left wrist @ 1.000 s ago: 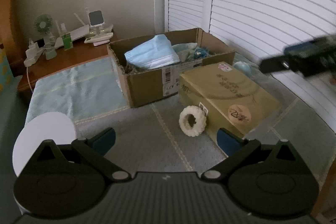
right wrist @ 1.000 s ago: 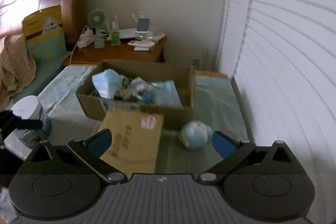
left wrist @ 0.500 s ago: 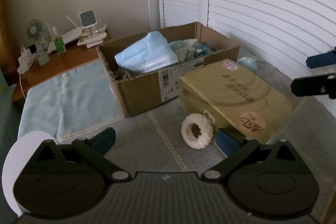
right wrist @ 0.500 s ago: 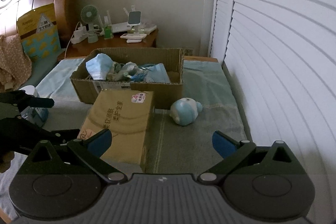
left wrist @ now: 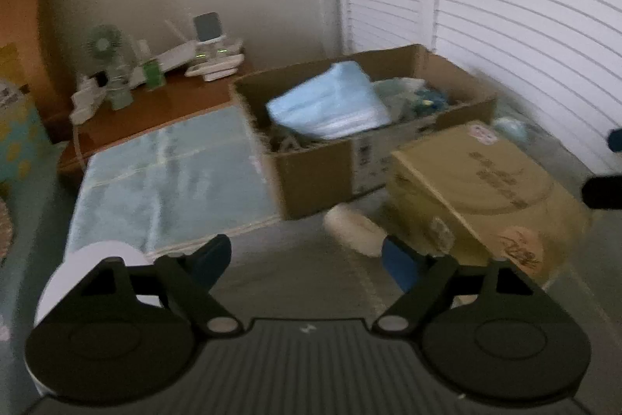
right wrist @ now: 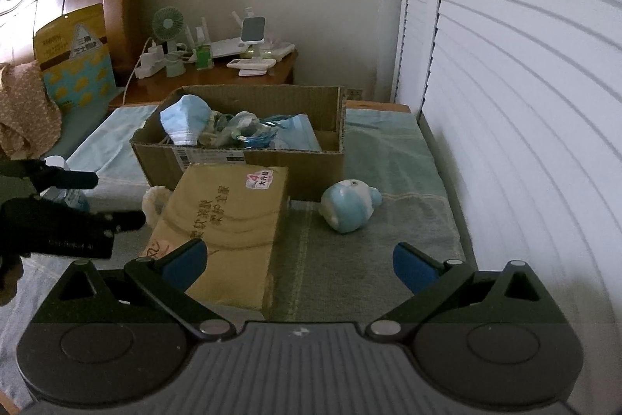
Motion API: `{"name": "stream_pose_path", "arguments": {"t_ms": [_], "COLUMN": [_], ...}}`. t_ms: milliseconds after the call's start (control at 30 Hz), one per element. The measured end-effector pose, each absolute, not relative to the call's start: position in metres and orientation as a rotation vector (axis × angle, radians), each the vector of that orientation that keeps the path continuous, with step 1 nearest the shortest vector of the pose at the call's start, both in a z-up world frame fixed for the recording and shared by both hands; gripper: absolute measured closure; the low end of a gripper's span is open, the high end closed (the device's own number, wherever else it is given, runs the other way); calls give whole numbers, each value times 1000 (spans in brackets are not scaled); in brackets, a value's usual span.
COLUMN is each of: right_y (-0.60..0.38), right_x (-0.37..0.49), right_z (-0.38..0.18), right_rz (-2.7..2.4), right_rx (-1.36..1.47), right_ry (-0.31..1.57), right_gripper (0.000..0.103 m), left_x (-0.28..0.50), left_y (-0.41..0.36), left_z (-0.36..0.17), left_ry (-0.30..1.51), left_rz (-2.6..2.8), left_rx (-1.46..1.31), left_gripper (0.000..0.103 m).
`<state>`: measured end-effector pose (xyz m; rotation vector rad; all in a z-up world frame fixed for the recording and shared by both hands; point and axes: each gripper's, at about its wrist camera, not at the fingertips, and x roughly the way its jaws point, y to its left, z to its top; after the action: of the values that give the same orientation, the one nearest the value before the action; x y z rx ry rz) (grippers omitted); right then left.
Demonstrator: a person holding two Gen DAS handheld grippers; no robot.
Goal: Organize soft objects
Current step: 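Move the left tool down to the white fluffy ring on the floor, then grasp the white fluffy ring with the left tool while the right tool approaches the blue toy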
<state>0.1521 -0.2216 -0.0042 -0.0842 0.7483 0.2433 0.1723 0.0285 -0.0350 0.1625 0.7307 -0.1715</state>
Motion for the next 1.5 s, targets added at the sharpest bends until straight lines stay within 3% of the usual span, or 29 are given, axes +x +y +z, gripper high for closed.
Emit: {"name": "stream_pose_path", "arguments": {"t_ms": [233,300,667,1133,1433,1500], "right_y": [-225,-228,-249,-260,-265,-266], "right_x": [153,154,155,164,160,159], "right_z": [-9,-13,-25,-69,-77,-76], "right_rz": [233,215,165,79,113,109], "right_rx": [-91,-94,-68,-143,-107,-107], "right_ry": [758,768,798,938,899,891], "right_gripper": [0,0,0,0,0,0], "left_x": [168,170,183,196,201,202], "left_y": [25,22,11,12,13,15], "left_z": [-32,-35,-55,-63,-65,-65], "left_ry": [718,729,793,801,792,793], "left_rz": [-198,-211,-248,-261,-258,-258], "left_rx": [178,172,185,131,108,95], "left_gripper": [21,29,45,51,51,56]}}
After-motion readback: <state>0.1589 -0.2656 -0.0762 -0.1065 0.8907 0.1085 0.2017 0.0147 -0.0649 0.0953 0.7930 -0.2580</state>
